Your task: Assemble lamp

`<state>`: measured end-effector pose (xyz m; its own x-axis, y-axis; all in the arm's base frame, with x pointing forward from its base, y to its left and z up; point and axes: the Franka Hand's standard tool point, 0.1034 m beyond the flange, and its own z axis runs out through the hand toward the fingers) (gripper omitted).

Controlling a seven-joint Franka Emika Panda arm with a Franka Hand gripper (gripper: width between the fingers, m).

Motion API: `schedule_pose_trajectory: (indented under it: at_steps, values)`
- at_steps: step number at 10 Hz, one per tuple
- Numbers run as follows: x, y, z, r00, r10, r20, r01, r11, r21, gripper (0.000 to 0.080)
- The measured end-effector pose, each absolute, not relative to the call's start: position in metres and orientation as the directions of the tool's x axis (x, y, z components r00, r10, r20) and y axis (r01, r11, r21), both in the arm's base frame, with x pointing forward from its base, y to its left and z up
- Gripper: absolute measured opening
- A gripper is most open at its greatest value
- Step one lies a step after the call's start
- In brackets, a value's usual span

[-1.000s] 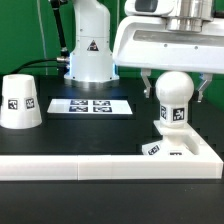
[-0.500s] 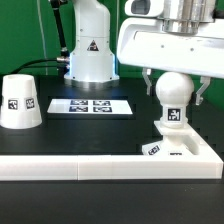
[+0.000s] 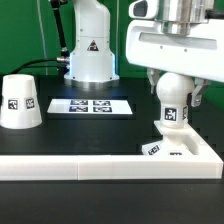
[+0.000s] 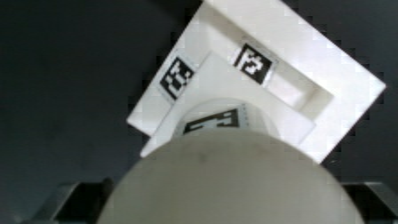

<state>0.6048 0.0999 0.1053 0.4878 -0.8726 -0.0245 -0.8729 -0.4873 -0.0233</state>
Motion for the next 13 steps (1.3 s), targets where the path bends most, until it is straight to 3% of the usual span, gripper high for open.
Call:
schedule_pose_trajectory:
  at_steps: [4, 6, 7, 8, 11, 13]
  values:
    - [0.605, 0.098, 0.106, 0.055, -0.991, -0.118, -0.999, -0.054, -0.006, 0.0576]
    - [0.605, 0.101, 0.105, -0.046, -0.991, -0.128, -0.999, 0.046, 0.006, 0.0576]
    - [0.605, 0.101, 0.105, -0.043, -0.991, -0.128, -0.999, 0.043, 0.006, 0.0576]
    - [0.605, 0.101, 0.105, -0.029, -0.991, -0.129, -1.000, 0.029, 0.004, 0.0670]
    - [0.603, 0.109, 0.104, 0.154, -0.980, -0.123, -0.988, -0.153, -0.016, 0.0693]
    - [0.603, 0.111, 0.105, 0.448, -0.889, -0.096, -0.894, -0.446, -0.044, 0.0699]
